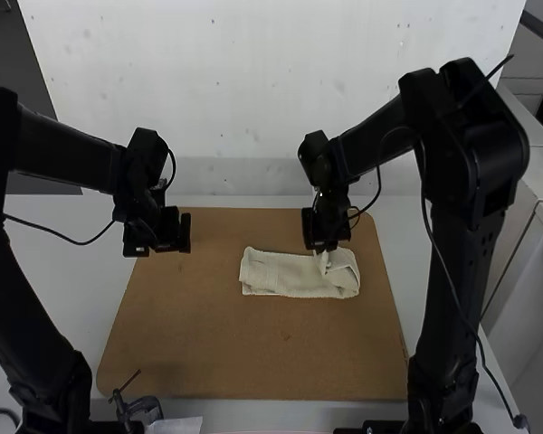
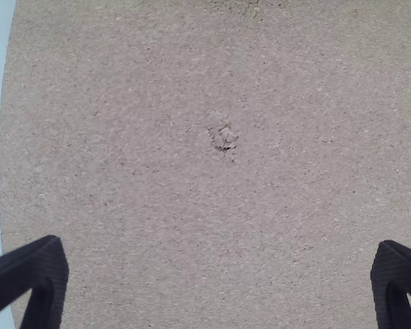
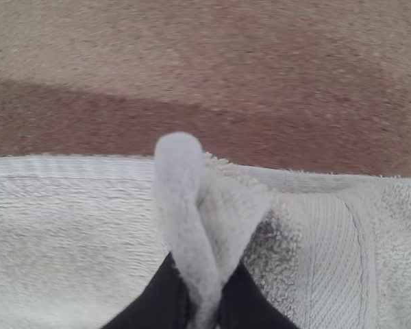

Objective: Fold the towel.

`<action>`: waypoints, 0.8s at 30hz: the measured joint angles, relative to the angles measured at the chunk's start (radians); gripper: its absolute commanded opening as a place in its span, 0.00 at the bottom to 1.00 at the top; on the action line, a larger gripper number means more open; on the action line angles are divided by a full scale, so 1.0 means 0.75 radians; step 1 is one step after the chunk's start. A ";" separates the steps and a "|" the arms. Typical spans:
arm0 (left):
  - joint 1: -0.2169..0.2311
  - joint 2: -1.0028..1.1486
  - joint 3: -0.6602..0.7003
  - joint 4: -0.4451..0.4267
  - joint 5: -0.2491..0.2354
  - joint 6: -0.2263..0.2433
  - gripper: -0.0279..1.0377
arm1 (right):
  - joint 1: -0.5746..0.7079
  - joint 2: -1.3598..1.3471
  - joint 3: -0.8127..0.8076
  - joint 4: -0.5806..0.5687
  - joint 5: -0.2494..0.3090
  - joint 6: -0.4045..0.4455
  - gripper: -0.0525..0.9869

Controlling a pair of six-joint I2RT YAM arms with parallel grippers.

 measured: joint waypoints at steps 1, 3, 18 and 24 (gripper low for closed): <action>0.006 0.000 -0.006 0.001 0.000 0.000 0.96 | 0.037 0.030 0.033 -0.015 0.009 0.016 0.06; 0.018 0.000 -0.015 0.000 0.000 0.000 0.96 | 0.095 0.080 0.092 -0.036 0.025 0.044 0.06; 0.058 -0.043 -0.039 0.021 0.000 0.020 0.95 | 0.321 0.333 0.503 -0.204 0.090 0.165 0.06; 0.070 -0.043 -0.053 0.024 0.000 0.025 0.95 | 0.374 0.406 0.585 -0.239 0.095 0.195 0.08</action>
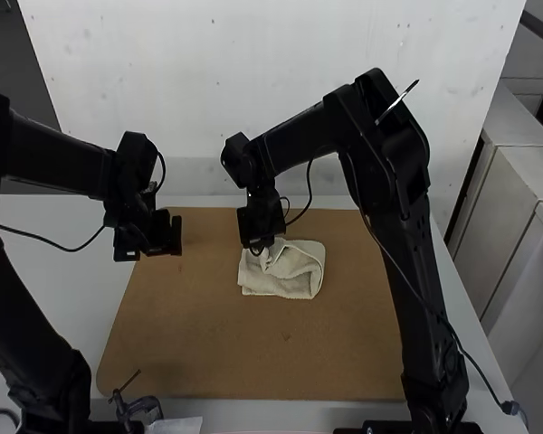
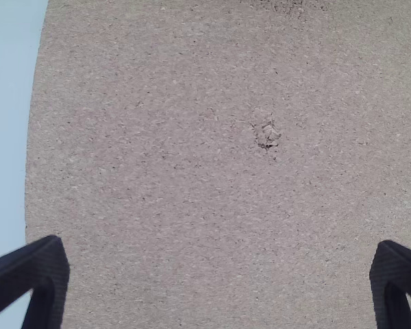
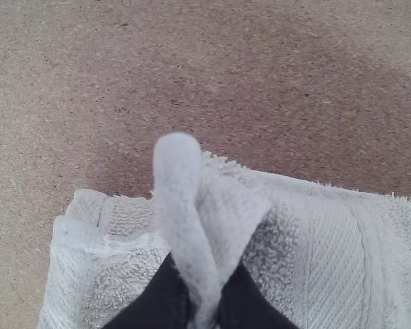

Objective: Fold the towel.

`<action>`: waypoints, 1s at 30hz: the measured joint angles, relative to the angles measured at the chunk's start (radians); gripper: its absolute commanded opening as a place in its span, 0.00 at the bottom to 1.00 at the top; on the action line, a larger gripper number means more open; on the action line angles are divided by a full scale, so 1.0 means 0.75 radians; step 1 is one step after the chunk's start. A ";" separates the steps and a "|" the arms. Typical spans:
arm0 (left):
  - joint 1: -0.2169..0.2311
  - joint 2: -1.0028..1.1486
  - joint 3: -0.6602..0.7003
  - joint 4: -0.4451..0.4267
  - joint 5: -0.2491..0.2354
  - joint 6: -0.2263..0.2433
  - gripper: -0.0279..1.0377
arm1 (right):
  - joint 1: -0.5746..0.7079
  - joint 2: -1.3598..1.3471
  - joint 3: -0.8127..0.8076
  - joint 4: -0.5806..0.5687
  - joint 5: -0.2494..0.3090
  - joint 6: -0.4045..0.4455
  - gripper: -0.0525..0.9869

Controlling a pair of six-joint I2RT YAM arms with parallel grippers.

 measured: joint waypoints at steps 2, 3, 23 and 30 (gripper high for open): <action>0.007 0.000 -0.004 0.004 0.000 0.005 0.95 | 0.008 0.008 0.001 0.000 0.000 0.006 0.30; 0.011 0.000 -0.005 0.006 0.000 0.008 0.95 | 0.008 0.010 0.001 0.001 -0.001 0.011 0.40; -0.004 0.000 -0.022 0.013 0.000 0.020 0.95 | -0.053 -0.330 -0.081 0.006 0.005 0.018 0.06; -0.010 0.000 -0.022 0.021 0.000 0.020 0.95 | -0.105 -0.206 -0.213 0.084 0.019 0.018 0.06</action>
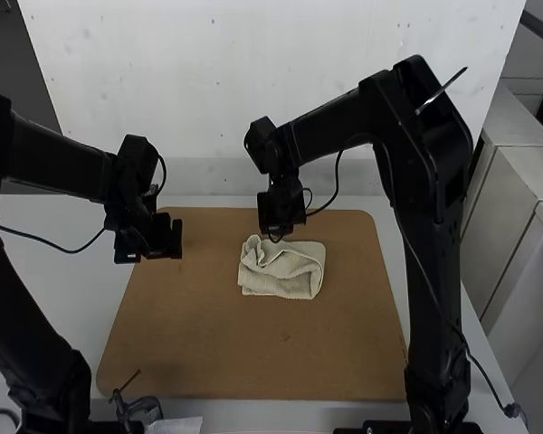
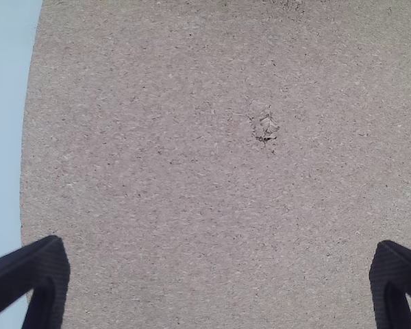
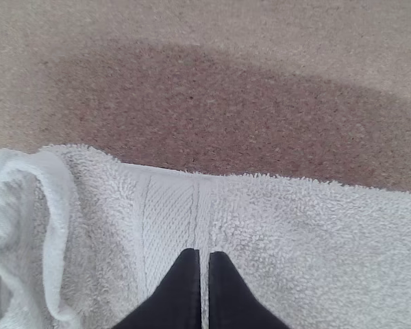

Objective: Fold the towel.

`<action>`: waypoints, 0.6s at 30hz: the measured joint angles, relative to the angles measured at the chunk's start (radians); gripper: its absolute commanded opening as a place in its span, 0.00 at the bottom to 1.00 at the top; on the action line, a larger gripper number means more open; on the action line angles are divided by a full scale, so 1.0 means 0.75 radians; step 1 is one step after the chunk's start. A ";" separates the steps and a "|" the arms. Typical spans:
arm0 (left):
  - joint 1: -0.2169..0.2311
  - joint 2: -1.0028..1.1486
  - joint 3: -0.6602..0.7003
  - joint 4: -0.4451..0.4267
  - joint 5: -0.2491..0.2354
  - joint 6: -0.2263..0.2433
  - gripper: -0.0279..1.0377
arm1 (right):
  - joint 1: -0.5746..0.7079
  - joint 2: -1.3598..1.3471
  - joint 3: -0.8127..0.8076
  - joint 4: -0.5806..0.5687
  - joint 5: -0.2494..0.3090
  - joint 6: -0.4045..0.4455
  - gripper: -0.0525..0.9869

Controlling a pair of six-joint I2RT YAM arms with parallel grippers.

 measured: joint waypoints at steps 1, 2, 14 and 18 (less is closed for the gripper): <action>-0.002 0.000 0.000 0.000 0.000 0.000 0.95 | 0.000 0.020 -0.004 0.013 0.001 -0.001 0.06; -0.004 0.000 0.000 0.001 0.000 -0.001 0.95 | 0.000 0.044 -0.006 0.023 0.000 0.000 0.06; -0.006 0.000 -0.005 0.023 0.000 0.000 0.95 | 0.041 0.108 -0.002 0.064 0.001 0.000 0.06; -0.006 0.000 -0.034 0.031 0.000 0.000 0.95 | 0.075 0.163 0.002 0.063 0.006 0.001 0.06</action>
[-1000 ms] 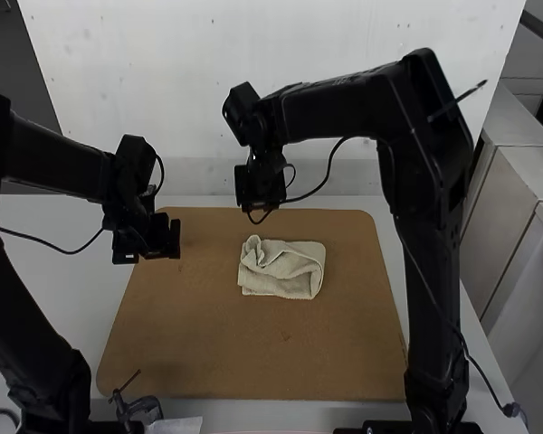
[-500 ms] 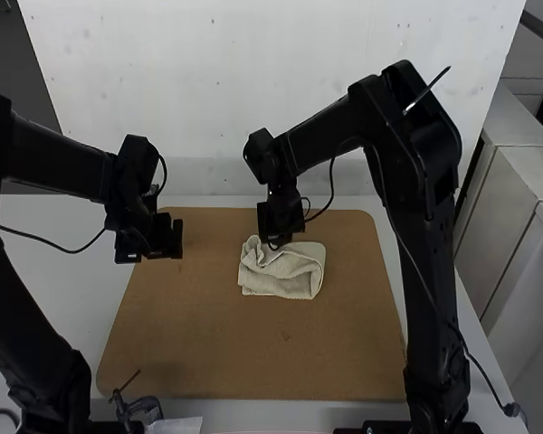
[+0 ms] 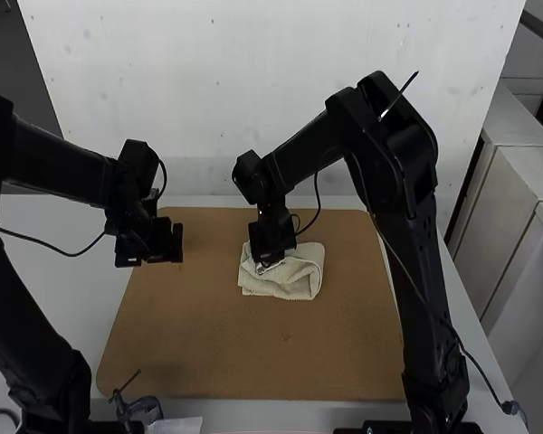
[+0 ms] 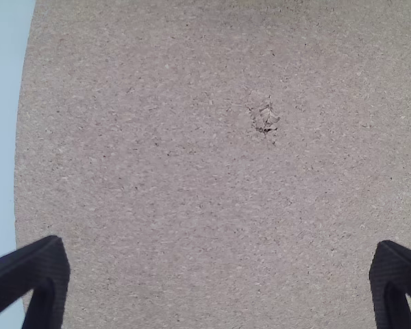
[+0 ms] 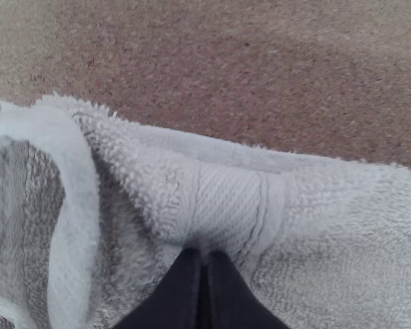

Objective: Fold the towel.

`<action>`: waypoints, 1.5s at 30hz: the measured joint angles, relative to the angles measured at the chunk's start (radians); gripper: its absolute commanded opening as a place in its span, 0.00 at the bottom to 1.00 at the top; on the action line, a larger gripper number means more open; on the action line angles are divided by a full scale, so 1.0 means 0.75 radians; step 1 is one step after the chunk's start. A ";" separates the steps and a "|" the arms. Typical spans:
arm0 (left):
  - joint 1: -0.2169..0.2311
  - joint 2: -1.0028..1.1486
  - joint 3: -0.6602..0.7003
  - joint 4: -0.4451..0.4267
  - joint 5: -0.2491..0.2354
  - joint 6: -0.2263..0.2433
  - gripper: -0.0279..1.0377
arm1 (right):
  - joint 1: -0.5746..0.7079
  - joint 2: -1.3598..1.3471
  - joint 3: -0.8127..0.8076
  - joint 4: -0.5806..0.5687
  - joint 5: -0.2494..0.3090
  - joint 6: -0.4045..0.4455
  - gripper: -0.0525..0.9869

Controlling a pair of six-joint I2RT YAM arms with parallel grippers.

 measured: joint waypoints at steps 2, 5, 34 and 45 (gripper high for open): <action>0.000 0.000 -0.010 0.002 0.000 0.000 0.95 | 0.019 0.019 -0.001 0.001 0.003 0.000 0.06; 0.002 0.000 -0.010 0.012 0.000 0.000 0.95 | 0.044 0.025 0.001 0.001 0.010 0.001 0.06; 0.013 0.000 -0.019 0.054 0.000 0.010 0.94 | 0.194 0.033 0.096 0.078 0.030 0.035 0.07; 0.013 0.000 -0.019 0.056 0.000 0.011 0.94 | 0.194 0.030 0.109 -0.036 0.054 0.030 0.44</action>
